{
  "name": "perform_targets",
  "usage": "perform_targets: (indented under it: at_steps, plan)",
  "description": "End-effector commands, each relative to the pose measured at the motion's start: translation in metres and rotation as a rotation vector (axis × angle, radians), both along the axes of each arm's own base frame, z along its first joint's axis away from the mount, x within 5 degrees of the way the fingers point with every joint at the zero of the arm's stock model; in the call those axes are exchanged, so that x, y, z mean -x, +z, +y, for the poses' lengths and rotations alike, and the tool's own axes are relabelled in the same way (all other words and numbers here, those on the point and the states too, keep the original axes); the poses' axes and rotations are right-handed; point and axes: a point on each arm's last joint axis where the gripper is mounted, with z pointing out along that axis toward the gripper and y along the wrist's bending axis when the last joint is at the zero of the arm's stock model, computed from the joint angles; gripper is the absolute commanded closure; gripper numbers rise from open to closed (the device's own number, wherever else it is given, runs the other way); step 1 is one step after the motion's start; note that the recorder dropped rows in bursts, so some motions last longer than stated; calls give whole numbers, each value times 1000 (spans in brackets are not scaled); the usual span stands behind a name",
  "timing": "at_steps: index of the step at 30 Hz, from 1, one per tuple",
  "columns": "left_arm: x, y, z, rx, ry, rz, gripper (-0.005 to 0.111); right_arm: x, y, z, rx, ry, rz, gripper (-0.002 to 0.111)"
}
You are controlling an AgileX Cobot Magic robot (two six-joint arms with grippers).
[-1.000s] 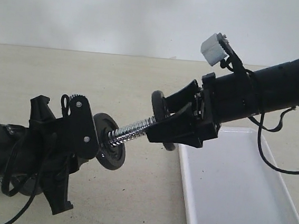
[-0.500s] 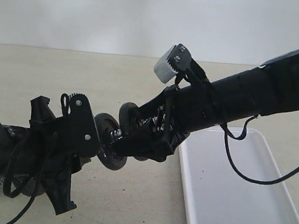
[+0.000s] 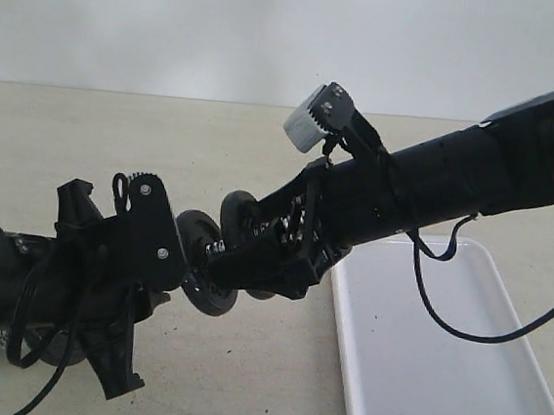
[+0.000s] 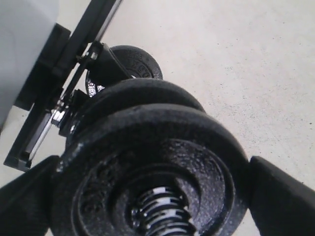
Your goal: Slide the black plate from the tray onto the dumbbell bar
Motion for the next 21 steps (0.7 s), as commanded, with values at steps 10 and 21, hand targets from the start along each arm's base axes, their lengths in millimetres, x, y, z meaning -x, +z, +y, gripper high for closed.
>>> perform_targets:
  at_steps: [10,21]
  plan:
    - [-10,26,1,73,100,-101,102,-2,9,2,-26,-66,50,10]
    - [-10,25,3,102,169,-75,102,-15,13,-7,34,-263,14,10]
